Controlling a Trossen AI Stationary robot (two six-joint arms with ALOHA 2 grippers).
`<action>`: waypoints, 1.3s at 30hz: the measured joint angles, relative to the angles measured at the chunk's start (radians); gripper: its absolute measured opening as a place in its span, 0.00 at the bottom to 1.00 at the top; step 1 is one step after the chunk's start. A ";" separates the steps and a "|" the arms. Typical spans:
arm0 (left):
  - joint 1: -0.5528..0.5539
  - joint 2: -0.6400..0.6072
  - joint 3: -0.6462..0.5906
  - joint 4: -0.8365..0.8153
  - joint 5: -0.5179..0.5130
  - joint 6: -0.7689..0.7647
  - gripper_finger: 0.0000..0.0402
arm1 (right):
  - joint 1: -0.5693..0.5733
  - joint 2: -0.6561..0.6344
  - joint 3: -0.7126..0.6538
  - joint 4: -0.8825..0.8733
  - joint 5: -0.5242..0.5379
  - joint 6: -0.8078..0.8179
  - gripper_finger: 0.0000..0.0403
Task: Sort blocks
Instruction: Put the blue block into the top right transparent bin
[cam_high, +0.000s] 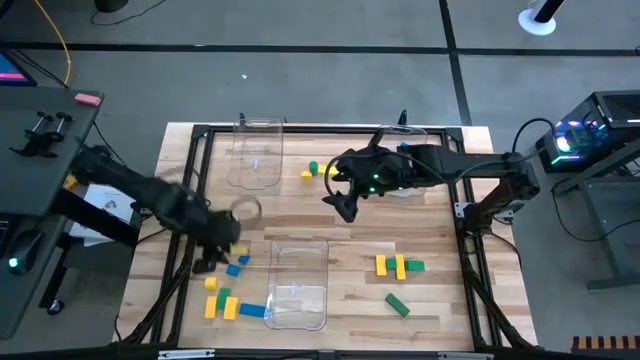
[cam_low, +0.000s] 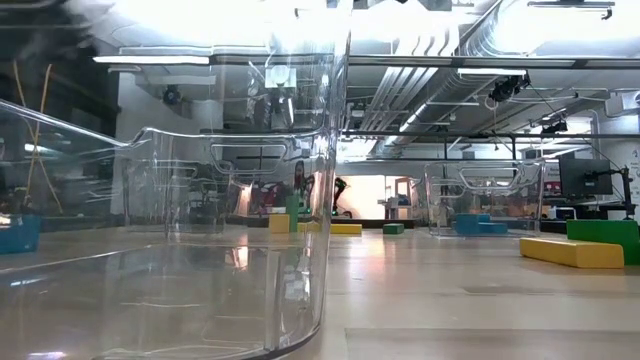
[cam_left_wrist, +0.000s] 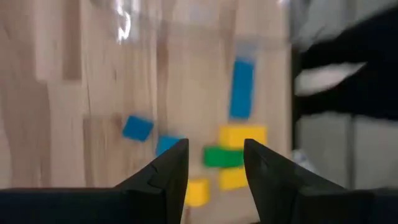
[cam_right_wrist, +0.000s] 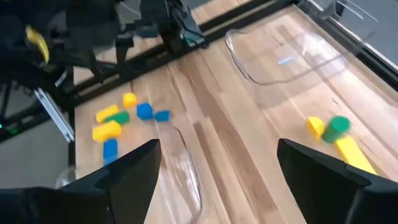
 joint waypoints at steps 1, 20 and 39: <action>-0.042 0.030 -0.022 0.013 -0.017 -0.012 0.35 | 0.001 -0.006 0.000 -0.016 0.005 0.000 0.79; -0.313 0.219 -0.252 0.274 -0.279 -0.019 0.35 | 0.003 -0.023 0.000 -0.075 0.017 -0.022 0.79; -0.309 0.231 -0.317 0.393 -0.271 0.009 0.35 | 0.003 -0.023 -0.001 -0.073 0.026 -0.011 0.79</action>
